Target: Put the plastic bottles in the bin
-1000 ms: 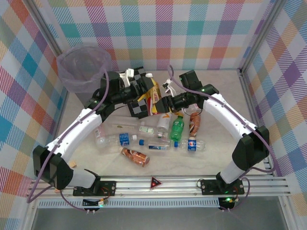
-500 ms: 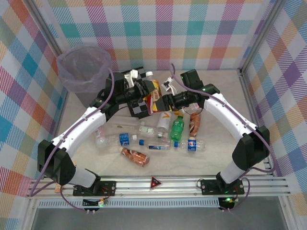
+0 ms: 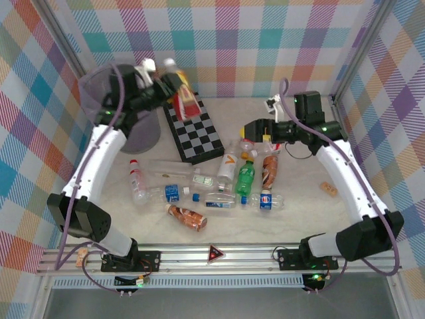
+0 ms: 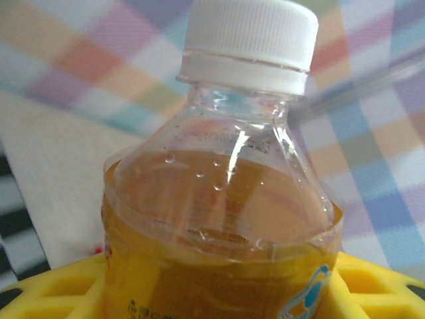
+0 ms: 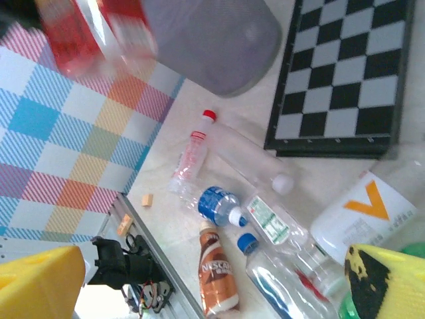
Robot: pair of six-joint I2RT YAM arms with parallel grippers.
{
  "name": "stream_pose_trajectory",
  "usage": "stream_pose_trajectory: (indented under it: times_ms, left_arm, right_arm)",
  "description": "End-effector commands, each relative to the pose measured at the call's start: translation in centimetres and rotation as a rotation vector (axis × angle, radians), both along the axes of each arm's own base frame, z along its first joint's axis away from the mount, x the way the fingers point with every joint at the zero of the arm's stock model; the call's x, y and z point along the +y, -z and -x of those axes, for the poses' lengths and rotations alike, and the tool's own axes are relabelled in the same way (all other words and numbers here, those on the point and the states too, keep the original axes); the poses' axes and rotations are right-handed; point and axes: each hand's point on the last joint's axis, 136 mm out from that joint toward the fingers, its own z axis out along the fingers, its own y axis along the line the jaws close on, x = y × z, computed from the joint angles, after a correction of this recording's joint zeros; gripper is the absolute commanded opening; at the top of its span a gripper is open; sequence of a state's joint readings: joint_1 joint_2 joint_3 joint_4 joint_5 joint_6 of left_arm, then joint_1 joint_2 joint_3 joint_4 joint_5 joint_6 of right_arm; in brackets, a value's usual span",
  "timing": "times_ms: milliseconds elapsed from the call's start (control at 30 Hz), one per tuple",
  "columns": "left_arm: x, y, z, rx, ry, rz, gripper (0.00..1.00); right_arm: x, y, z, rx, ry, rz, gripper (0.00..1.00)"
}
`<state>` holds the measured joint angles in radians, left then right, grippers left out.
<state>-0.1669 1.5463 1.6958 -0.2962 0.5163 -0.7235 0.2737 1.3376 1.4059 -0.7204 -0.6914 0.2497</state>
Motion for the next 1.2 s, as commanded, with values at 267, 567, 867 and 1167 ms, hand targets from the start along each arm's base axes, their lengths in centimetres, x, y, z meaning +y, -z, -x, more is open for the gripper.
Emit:
stream_pose_trajectory:
  times_ms: [267,567,867,1167]
  left_arm:
    - [16.5,-1.7,-7.2,-0.059,-0.374,-0.150,0.45]
    - [24.4,4.1,-9.7,0.087,-0.593,-0.294,0.37]
    - [25.0,12.0,-10.5,0.300,-0.509,-0.563,0.37]
    - [23.0,19.4,-10.2,0.440,-0.394,-0.696,0.39]
  right_arm:
    - [-4.1,6.8,3.1,0.195,0.147,0.117,1.00]
    - [-5.4,7.9,4.1,0.212,0.190,0.163,1.00]
    - [-6.6,9.1,4.1,0.238,0.224,0.190,1.00]
    - [-7.7,9.6,3.8,0.264,0.278,0.216,1.00]
